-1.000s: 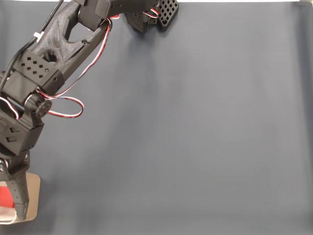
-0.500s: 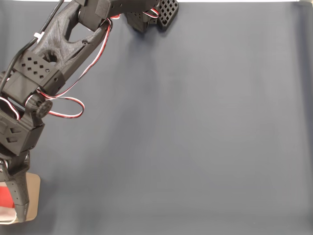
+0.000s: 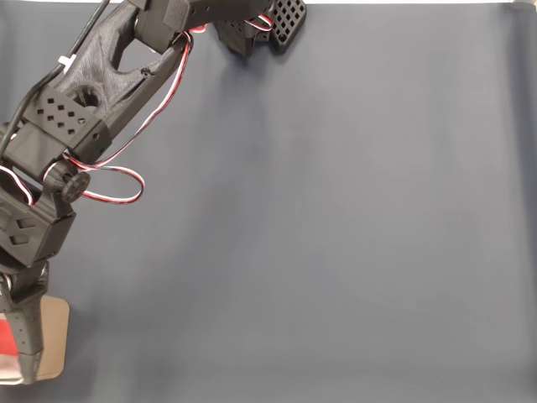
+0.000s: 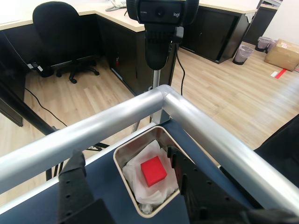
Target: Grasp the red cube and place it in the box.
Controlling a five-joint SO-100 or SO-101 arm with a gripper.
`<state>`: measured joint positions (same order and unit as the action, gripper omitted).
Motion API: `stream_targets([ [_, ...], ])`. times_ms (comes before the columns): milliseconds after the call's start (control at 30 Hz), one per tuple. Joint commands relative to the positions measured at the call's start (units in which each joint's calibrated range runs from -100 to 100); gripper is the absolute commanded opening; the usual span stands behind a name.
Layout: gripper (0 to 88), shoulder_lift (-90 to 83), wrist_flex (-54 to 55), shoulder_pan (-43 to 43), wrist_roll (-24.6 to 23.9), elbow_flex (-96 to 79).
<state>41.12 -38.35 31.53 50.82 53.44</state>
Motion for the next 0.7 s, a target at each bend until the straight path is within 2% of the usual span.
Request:
stream_targets([
  [0,29.7,-2.9,1.1,-0.7,-0.5,1.7],
  [300,0.7,-6.9,1.1,-2.6,-0.9,-2.5],
  [667,0.0,-19.5,0.6,-11.5,-1.6,-16.3],
])
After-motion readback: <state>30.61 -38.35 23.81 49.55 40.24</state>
